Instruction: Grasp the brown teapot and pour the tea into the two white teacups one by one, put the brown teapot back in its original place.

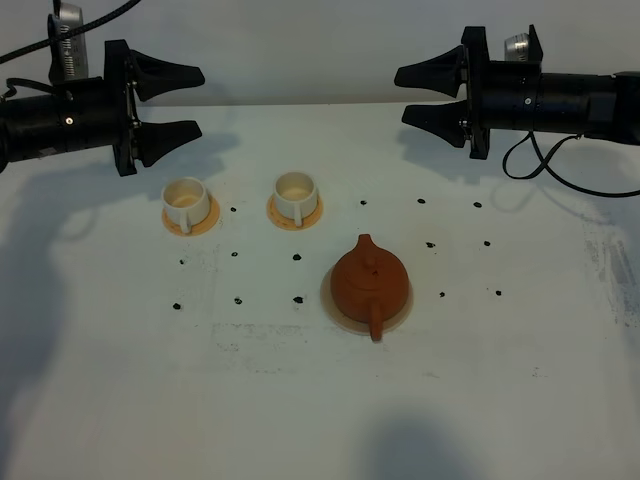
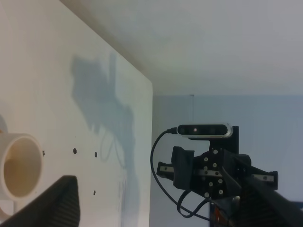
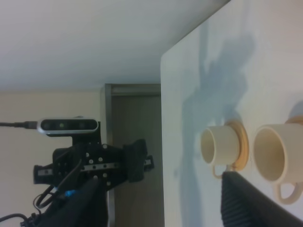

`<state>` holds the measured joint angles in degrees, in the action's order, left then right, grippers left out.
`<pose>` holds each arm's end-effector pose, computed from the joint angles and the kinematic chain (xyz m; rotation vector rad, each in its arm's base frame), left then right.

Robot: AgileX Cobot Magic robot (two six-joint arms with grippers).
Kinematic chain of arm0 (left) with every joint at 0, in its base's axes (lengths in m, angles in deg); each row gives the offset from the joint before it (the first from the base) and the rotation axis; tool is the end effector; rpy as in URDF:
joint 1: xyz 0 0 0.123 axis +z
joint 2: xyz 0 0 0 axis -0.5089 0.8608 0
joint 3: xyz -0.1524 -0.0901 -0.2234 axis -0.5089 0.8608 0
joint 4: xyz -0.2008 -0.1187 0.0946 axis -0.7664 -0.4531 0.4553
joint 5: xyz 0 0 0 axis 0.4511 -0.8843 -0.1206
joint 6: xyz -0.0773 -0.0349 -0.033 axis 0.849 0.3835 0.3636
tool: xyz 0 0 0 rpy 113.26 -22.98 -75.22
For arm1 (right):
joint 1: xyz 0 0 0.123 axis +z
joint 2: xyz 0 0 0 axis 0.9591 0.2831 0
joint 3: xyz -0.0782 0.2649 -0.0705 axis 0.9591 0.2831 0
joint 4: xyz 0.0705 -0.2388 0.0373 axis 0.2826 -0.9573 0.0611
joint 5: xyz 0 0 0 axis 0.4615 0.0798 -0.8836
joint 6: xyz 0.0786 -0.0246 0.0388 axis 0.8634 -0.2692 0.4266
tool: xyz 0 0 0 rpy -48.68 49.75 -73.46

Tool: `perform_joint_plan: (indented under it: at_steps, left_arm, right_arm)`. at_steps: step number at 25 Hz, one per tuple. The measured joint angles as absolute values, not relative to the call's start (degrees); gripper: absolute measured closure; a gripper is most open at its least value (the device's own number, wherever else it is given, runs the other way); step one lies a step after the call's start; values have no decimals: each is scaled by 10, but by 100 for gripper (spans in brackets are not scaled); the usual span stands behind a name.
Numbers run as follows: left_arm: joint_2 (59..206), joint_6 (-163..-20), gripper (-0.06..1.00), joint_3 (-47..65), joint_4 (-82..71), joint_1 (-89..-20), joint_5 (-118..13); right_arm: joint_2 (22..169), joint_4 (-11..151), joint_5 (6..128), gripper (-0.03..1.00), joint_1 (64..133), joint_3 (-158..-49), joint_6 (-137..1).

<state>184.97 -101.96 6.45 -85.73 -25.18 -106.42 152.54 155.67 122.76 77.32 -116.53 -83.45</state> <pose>0.4519 -0.0343 0.1647 -0.4752 2.1776 -1.5363 0.4650 0.1129 0.1799 0.2402 2.2012 1.7858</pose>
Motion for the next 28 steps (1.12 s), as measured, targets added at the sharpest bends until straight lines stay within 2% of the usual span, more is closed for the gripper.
perform_joint_plan:
  at_steps: [7, 15, 21, 28]
  left_arm:
    - [1850, -1028, 28, 65, -857, -252, -1064]
    - [1850, -1151, 28, 54, -854, -252, -1064]
    - [1839, -1160, 30, 8, -738, -252, -1023]
    - [1769, -1099, 34, 1, -521, -252, -881]
  right_arm:
    - [1525, 1556, 1228, 43, 773, -1165, -845]
    - [1524, 1511, 1221, 49, 772, -1165, -933]
    - [1474, 1315, 1102, 50, 761, -1165, -935]
    - [1390, 1011, 970, 50, 761, -1165, -823]
